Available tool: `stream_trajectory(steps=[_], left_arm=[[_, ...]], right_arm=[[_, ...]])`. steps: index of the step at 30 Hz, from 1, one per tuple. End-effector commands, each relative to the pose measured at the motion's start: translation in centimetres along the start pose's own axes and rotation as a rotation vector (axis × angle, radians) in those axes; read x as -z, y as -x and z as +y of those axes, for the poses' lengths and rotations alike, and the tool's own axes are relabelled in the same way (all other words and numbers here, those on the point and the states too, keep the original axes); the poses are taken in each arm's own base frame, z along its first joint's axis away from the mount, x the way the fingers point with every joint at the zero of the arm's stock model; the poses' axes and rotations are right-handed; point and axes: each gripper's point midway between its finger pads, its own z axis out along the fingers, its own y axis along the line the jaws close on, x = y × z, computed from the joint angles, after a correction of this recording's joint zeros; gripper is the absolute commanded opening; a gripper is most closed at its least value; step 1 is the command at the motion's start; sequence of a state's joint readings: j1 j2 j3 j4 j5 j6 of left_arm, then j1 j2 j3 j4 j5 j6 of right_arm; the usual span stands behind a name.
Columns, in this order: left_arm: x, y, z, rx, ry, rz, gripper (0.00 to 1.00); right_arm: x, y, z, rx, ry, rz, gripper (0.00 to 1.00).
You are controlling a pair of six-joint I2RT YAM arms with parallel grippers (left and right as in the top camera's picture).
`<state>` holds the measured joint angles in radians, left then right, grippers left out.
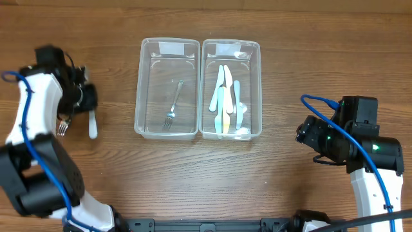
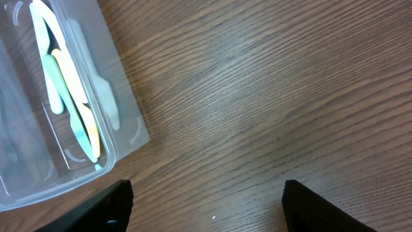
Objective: Pack container
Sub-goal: 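Move left gripper to the white plastic fork and grasp it, then place the white plastic fork into the left container and release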
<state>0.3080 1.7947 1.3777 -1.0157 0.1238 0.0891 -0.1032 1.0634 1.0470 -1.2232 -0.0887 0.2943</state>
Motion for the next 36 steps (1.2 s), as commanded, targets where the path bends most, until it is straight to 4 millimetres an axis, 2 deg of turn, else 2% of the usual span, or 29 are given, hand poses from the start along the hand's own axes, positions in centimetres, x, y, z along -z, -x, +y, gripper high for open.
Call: stream_trajectory(steps=[1,2,4,7,8,10,14,17,20,23,25,27,30,33,35,36], left_arm=[[9.8,3.0,-5.9,-0.079,-0.042,-0.258,0.04],[10.6,3.0,-7.0,-0.087,-0.052,-0.275,0.04],[12.1,2.4,-10.5,-0.132,-0.089,-0.311,0.04],[12.1,1.5,-15.1,-0.193,-0.14,-0.309,0.04],[11.7,1.2,-17.0,-0.224,-0.157,-0.304,0.04],[10.8,0.9,-19.1,-0.262,-0.156,-0.3,0.04],[7.4,1.0,-22.4,-0.33,-0.111,-0.274,0.04],[4.0,0.8,-23.4,-0.354,-0.096,-0.208,0.04],[0.0,0.4,-23.3,-0.359,-0.063,-0.114,0.04],[-2.7,-0.1,-22.8,-0.366,-0.039,-0.049,0.05],[-3.7,-0.4,-22.6,-0.366,-0.03,-0.024,0.08],[-4.0,-0.4,-22.6,-0.368,-0.028,-0.017,0.16],[-3.6,0.0,-22.8,-0.384,-0.033,-0.034,0.4],[-2.2,0.7,-23.2,-0.422,-0.035,-0.05,0.42],[-0.4,1.5,-22.9,-0.422,-0.006,-0.072,0.44],[1.2,2.0,-22.5,-0.418,0.019,-0.089,0.44]], right_arm=[[0.1,0.2,0.1,0.008,-0.001,-0.015,0.77],[0.1,0.2,0.1,0.008,-0.001,-0.015,0.77],[0.1,0.2,0.1,0.008,-0.001,-0.014,0.77],[0.1,0.2,0.0,0.008,-0.001,-0.014,0.77],[0.1,0.2,0.1,0.008,-0.001,-0.013,0.77],[0.1,0.2,0.1,0.008,-0.001,-0.013,0.77],[0.1,0.2,0.1,0.008,0.002,-0.011,0.77],[0.1,0.1,0.1,0.007,0.0,-0.007,0.77],[0.1,0.0,0.0,0.007,-0.001,-0.005,0.77],[0.1,0.0,0.0,0.007,-0.001,-0.005,0.77],[0.1,0.0,0.0,0.007,-0.001,-0.005,0.77],[0.1,0.0,0.0,0.007,-0.001,-0.005,0.77],[0.1,0.0,0.0,0.007,-0.001,-0.006,0.77],[0.1,0.0,0.0,0.007,-0.001,-0.005,0.77],[0.1,0.0,0.0,0.007,-0.001,-0.005,0.77],[0.1,0.0,0.0,0.007,-0.001,-0.005,0.77]])
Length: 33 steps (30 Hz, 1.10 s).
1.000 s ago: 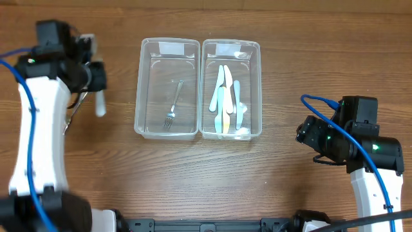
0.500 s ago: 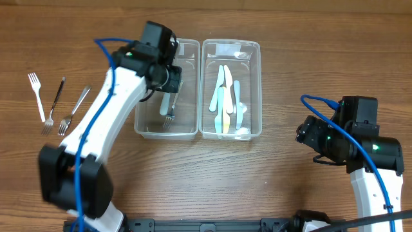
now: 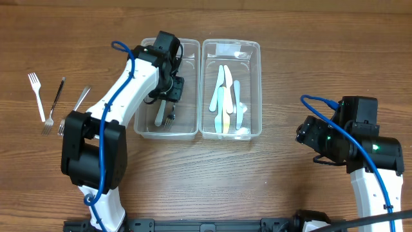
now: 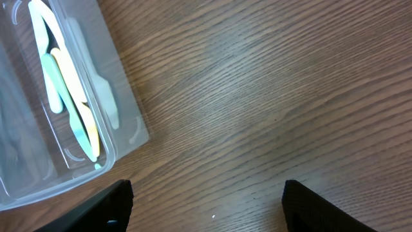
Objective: Pack container
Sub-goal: 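Place the white plastic fork into the left container and release, then lower left gripper onto a metal fork and grasp it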
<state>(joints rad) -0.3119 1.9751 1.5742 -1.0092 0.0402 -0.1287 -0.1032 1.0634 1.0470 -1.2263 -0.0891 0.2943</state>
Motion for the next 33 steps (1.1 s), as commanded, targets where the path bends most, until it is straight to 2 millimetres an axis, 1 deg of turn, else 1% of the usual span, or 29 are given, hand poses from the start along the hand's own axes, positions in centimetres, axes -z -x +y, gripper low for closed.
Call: stream_trajectory(steps=[1,5,7,8,10,11,13,14,15,16,17,19,21,23,24,25,26,32,33], left_arm=[[6.2,3.1,1.4,-0.019,0.072,-0.121,0.45],[12.7,3.4,3.9,-0.008,0.12,-0.211,0.49],[15.9,3.1,5.9,0.024,0.136,-0.275,0.53],[17.7,2.6,7.4,0.054,0.148,-0.308,0.54],[19.9,1.4,10.3,0.129,0.171,-0.343,0.55],[20.7,0.7,11.8,0.169,0.183,-0.35,0.55],[21.8,-1.1,15.2,0.255,0.208,-0.346,0.55],[22.0,-1.9,16.6,0.287,0.218,-0.336,0.55],[22.0,-2.9,18.2,0.318,0.226,-0.318,0.55],[21.9,-3.4,19.2,0.338,0.23,-0.307,0.56],[21.4,-4.2,20.6,0.373,0.237,-0.289,0.56],[20.1,-5.4,22.6,0.417,0.244,-0.26,0.62],[17.9,-6.3,24.1,0.427,0.238,-0.222,0.66],[15.9,-7.0,24.8,0.42,0.235,-0.184,0.7],[14.6,-7.5,25.1,0.409,0.231,-0.156,0.7],[13.9,-7.8,25.3,0.403,0.228,-0.143,0.71],[12.6,-8.1,25.6,0.391,0.223,-0.127,0.75],[7.4,-9.2,27.0,0.242,0.213,-0.065,0.77],[6.6,-9.4,27.3,0.226,0.21,-0.051,0.78]], right_arm=[[0.1,0.1,0.0,0.008,-0.001,-0.008,0.77],[0.1,0.1,0.0,0.008,-0.001,-0.009,0.77],[0.1,0.1,0.0,0.008,-0.001,-0.009,0.77],[0.1,0.1,0.0,0.008,-0.001,-0.009,0.77],[0.1,0.1,0.0,0.008,-0.001,-0.009,0.77],[0.1,0.1,0.0,0.008,-0.002,-0.009,0.77],[0.1,0.1,0.0,0.008,-0.001,-0.009,0.77],[0.1,0.1,0.0,0.008,-0.001,-0.009,0.77],[0.1,0.1,0.0,0.008,-0.001,-0.01,0.77],[0.1,0.1,0.0,0.008,-0.001,-0.01,0.77],[0.1,0.1,0.1,0.008,-0.001,-0.01,0.77],[0.1,0.2,0.1,0.008,0.0,-0.012,0.77],[0.1,0.2,0.1,0.008,0.0,-0.012,0.77],[0.1,0.1,0.1,0.008,-0.001,-0.011,0.77],[0.1,0.1,0.0,0.008,-0.003,-0.01,0.77],[0.1,0.1,0.0,0.008,-0.004,-0.009,0.77],[0.1,0.1,0.0,0.008,-0.004,-0.009,0.77],[0.1,0.1,0.0,0.008,-0.004,-0.009,0.77],[0.1,0.1,0.0,0.008,-0.004,-0.009,0.77]])
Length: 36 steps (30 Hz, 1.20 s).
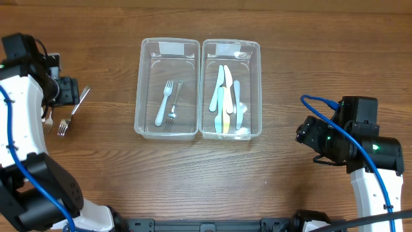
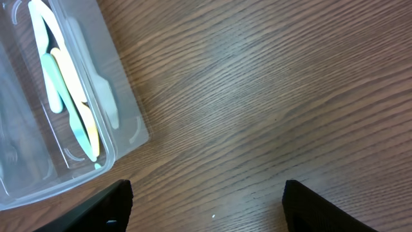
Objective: Pack container
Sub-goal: 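Lower left gripper onto a metal fork and grasp it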
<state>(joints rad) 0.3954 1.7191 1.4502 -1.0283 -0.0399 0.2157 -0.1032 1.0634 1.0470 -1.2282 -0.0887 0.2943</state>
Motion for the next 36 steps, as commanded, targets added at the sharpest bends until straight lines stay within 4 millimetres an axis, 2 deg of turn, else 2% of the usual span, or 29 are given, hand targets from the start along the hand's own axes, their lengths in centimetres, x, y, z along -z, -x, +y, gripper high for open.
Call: stream_trajectory(steps=[1,9,20,25,31,33,36], left_arm=[[-2.8,-1.2,0.6,-0.133,-0.021,0.046,0.8],[-6.7,-2.7,2.5,-0.115,-0.04,0.13,0.91],[-10.8,-3.7,1.2,-0.176,-0.153,0.186,0.91],[-12.7,-4.6,0.8,-0.174,-0.178,0.233,0.89],[-13.7,-5.2,0.6,-0.172,-0.19,0.261,0.86],[-13.7,-5.3,0.6,-0.171,-0.191,0.262,0.83],[-13.7,-5.4,0.6,-0.167,-0.192,0.268,0.72]], right_arm=[[0.1,0.1,0.0,0.008,-0.003,-0.01,0.77],[0.1,0.1,0.0,0.008,-0.003,-0.01,0.77],[0.1,0.2,0.0,0.008,-0.003,-0.011,0.77],[0.1,0.2,0.0,0.008,-0.003,-0.011,0.77],[0.1,0.2,0.0,0.008,-0.003,-0.012,0.77],[0.1,0.2,0.0,0.008,-0.003,-0.013,0.77],[0.1,0.2,0.0,0.008,-0.007,-0.014,0.77]])
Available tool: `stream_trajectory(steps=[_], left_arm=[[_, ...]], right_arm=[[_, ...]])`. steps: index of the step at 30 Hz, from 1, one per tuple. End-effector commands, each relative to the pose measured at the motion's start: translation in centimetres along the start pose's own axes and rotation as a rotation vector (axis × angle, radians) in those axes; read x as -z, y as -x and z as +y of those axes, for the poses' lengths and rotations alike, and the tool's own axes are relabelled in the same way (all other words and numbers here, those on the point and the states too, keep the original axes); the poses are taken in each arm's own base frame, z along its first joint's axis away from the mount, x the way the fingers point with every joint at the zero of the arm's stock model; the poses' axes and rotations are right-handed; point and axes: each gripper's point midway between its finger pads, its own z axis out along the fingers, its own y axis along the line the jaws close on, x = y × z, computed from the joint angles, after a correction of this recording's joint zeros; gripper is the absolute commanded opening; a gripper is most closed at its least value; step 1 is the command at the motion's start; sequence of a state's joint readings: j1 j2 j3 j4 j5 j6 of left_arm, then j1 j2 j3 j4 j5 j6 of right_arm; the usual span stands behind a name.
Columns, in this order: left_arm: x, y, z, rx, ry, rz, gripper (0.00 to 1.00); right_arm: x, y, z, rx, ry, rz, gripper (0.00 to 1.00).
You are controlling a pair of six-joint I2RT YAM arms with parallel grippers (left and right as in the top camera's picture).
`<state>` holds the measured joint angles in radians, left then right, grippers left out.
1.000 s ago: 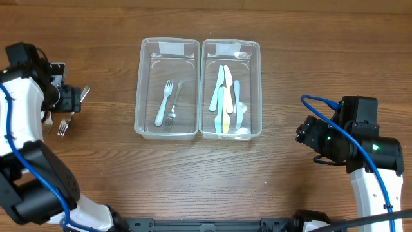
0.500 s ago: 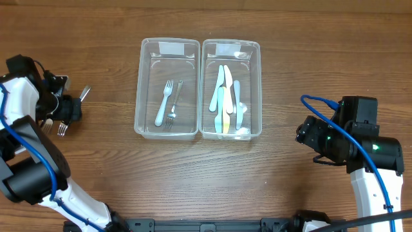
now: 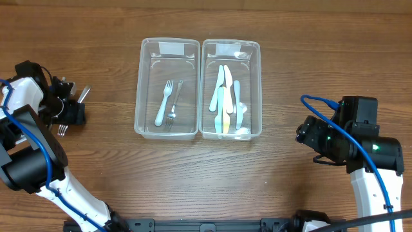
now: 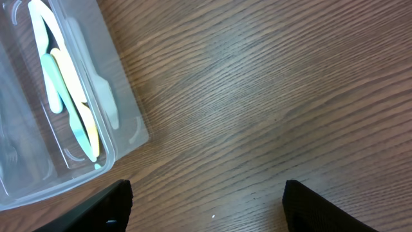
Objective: Pack container
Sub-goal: 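Lower left gripper onto a metal fork and grasp it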
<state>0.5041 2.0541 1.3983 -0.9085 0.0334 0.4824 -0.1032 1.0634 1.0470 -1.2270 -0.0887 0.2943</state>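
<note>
Two clear tubs stand side by side mid-table. The left tub holds a white plastic fork and a metal fork. The right tub holds several plastic knives, which also show in the right wrist view, knives. At the far left my left gripper sits over loose metal forks, its fingers hidden by the wrist. My right gripper is open over bare wood, right of the tubs.
A fork's tines poke out below the left gripper near the table's left edge. The corner of the right tub lies to the left of my right fingers.
My left gripper has shifted a little towards the front, lower over the loose forks at the far left. The tubs, their contents and the right arm are unchanged.
My left gripper was at the far left with a white fork, and the left tub held one metal fork. Then it was inside the left tub with the white fork. Then that fork lay in the tub and the gripper was back over the loose forks, where it stays.
</note>
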Motion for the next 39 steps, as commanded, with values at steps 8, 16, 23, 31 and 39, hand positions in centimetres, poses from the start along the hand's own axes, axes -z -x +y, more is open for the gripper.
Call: stream_trajectory(steps=[8,16,23,31,39], left_arm=[[-1.4,-1.2,-0.7,-0.005,-0.04,0.061,0.49],[-1.4,-1.4,-0.8,0.018,-0.043,0.067,0.3],[-1.3,-1.3,-0.8,0.048,-0.04,0.065,0.09],[2.5,0.9,-0.7,0.075,0.004,-0.032,0.04],[16.2,5.1,-5.6,0.036,0.052,-0.321,0.04]], right_arm=[[0.1,0.2,-0.2,0.008,-0.014,-0.015,0.77],[0.1,0.2,-0.2,0.008,-0.014,-0.015,0.77],[0.1,0.2,-0.2,0.008,-0.013,-0.015,0.77],[0.1,0.2,-0.2,0.008,-0.013,-0.016,0.77],[0.1,0.4,-0.1,0.004,-0.01,-0.021,0.77]])
